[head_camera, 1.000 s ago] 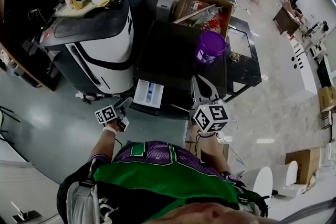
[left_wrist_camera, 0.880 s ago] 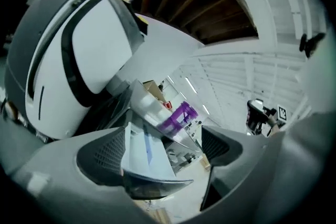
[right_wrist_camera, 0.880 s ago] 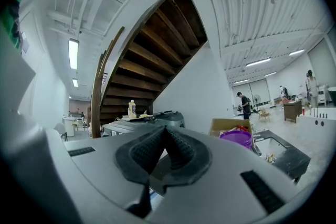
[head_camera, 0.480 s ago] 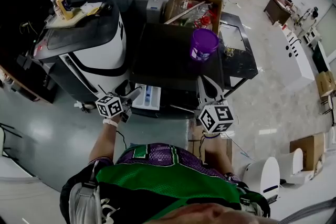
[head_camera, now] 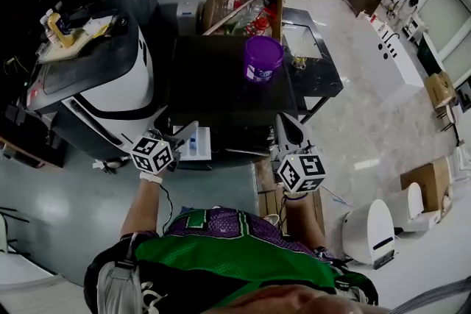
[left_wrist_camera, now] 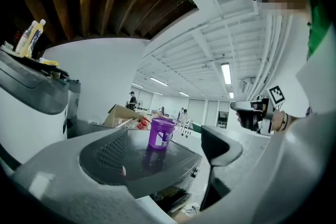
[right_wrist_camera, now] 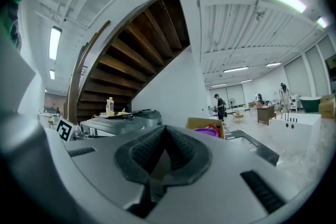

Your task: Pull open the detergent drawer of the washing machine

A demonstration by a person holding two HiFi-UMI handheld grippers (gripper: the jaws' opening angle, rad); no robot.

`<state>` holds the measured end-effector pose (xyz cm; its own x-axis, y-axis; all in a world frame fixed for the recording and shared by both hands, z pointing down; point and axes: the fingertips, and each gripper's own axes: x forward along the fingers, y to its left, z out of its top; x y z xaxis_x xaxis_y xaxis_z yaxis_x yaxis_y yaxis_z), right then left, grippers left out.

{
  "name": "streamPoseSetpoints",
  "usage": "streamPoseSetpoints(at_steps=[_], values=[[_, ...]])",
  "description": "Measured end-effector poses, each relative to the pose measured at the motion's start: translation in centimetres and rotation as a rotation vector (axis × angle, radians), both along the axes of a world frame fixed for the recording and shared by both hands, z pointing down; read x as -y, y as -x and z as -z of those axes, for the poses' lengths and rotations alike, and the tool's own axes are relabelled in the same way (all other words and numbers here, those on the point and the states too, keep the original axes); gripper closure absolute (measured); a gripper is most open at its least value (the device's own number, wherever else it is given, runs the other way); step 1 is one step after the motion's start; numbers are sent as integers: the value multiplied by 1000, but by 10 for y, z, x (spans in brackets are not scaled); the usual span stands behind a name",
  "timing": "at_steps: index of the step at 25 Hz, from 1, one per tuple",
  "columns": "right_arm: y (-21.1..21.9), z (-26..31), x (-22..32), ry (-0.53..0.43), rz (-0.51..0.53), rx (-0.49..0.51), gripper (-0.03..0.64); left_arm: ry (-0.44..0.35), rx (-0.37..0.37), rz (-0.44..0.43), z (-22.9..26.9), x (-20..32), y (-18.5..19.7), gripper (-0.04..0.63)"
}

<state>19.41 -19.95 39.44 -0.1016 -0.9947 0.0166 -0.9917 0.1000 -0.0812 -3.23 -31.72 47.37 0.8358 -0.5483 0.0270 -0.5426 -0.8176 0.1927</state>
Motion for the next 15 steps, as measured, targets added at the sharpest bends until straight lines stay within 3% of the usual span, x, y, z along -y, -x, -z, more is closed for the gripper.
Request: streamPoseSetpoints(at_steps=[6,11,15], values=[[-26,1,-14,11,-61,-3,615,-70,26,-33,24,-4,-30,150],[-46,8,-15,7,-53,-4,615,-119,27,-29,49,-14,-53,171],[-61,21,-14,-16,-16,-11,615,-134,-29,-31,69,-30,-70,304]])
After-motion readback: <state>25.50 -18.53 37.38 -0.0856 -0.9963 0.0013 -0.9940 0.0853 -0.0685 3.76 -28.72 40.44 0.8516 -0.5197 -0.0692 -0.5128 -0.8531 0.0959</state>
